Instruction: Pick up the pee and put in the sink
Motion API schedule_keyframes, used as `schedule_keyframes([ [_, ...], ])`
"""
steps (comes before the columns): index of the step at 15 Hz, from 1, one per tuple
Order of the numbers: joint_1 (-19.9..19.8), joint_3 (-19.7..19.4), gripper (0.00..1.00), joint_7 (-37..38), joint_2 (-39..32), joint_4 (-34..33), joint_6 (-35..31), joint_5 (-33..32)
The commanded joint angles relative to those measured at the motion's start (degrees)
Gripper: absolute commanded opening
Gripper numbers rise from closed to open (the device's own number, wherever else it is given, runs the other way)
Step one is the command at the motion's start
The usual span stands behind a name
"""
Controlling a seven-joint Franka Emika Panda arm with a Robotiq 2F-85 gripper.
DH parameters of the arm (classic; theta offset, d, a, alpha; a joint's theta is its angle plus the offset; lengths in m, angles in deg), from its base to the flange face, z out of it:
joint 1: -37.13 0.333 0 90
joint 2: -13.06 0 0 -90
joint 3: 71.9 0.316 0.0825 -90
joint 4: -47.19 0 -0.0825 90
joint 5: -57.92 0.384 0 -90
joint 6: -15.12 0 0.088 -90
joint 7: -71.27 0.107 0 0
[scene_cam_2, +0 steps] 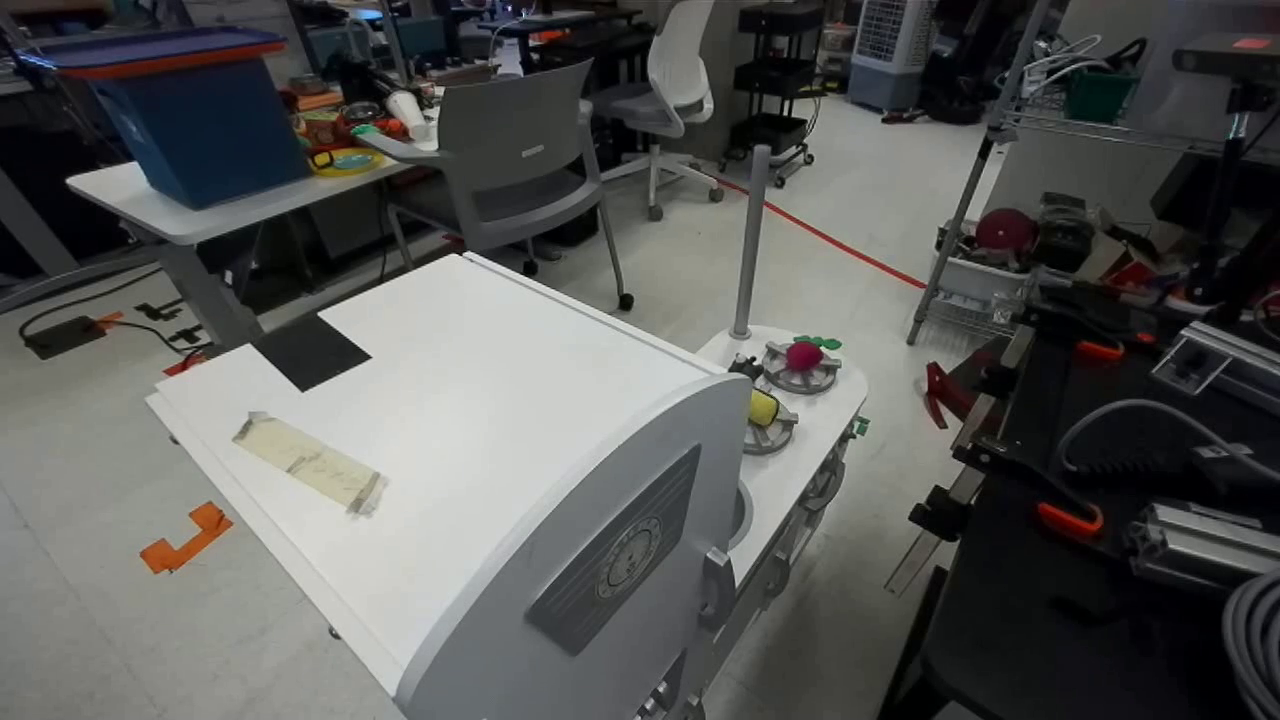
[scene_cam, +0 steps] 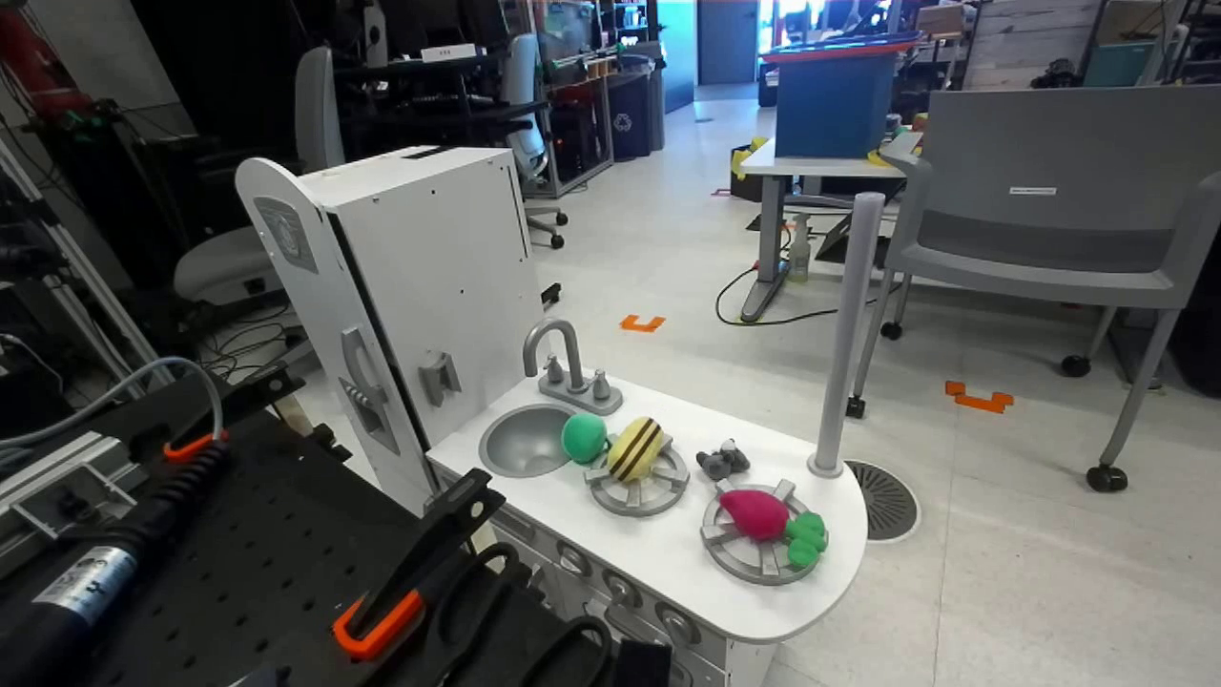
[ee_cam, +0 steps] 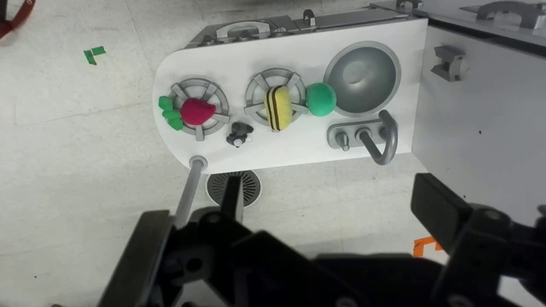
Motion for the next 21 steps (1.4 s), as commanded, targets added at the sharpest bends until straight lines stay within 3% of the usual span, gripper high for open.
schedule_keyframes([
  [1,1.1,2.0,1.0,3.5,-14.4,-9.7,-5.0,-1.0],
  [6,5.0,0.0,1.0,11.8,-33.3,-22.0,-4.8,-10.9],
  [8,6.9,-1.3,1.0,12.6,-41.0,-27.0,-6.6,-11.9],
  [15,7.5,-0.7,1.0,8.6,-66.9,-46.7,-12.1,-7.4],
  [21,10.0,-2.6,1.0,9.5,-83.3,-64.2,-7.9,-7.6],
])
